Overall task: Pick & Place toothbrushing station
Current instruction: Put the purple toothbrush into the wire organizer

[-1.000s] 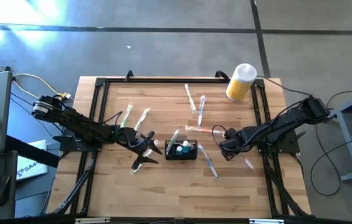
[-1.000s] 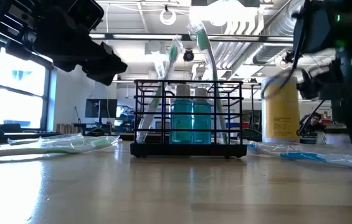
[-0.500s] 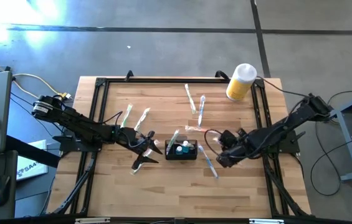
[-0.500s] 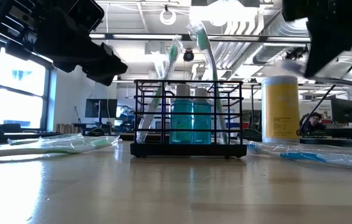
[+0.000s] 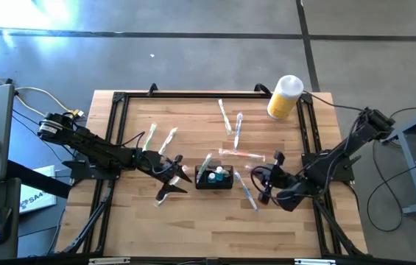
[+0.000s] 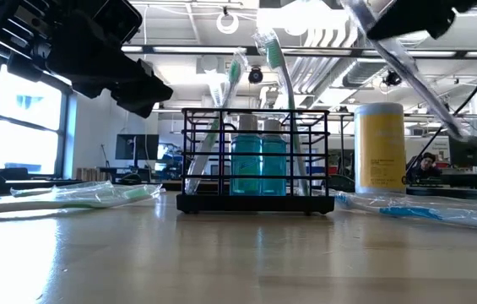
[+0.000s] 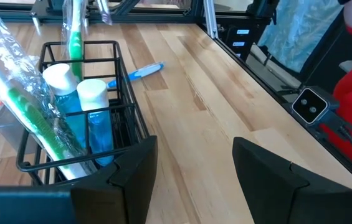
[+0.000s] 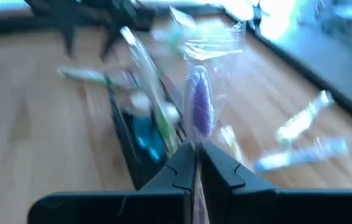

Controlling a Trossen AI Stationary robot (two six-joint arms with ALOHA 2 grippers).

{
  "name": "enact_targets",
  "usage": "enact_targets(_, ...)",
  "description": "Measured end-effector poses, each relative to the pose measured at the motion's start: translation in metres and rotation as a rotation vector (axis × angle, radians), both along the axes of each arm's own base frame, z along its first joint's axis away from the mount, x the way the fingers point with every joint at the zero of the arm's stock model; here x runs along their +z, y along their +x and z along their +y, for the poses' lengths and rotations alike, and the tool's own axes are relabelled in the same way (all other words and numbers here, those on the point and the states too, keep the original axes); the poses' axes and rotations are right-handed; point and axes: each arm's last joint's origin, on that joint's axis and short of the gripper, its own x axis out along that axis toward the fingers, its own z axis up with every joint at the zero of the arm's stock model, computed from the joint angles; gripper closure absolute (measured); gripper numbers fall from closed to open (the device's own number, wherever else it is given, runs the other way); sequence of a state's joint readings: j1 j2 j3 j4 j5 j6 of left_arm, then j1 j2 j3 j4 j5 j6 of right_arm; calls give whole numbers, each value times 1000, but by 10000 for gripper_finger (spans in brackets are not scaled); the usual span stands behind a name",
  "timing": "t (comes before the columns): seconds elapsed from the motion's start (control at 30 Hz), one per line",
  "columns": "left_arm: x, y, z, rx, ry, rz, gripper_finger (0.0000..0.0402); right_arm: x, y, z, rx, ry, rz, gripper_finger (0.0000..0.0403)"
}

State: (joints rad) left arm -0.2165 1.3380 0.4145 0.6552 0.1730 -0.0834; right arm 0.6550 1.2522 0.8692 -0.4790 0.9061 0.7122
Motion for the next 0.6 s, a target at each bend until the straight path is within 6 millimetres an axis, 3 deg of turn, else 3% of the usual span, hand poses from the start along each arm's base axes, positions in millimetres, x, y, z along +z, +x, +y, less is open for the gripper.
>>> enact_targets(0.17, 0, 0, 0, 0, -2, -3, 197, -3, 15, -2, 92, -72, -116, 398)
enact_targets(0.37, 0, 0, 0, -2, -28, 7, 197, -15, 26, -18, 135, -100, -247, 399)
enact_targets(0.6, 0, 0, -1, -14, -32, 12, 197, -1, 32, -26, 269, -147, -452, 399)
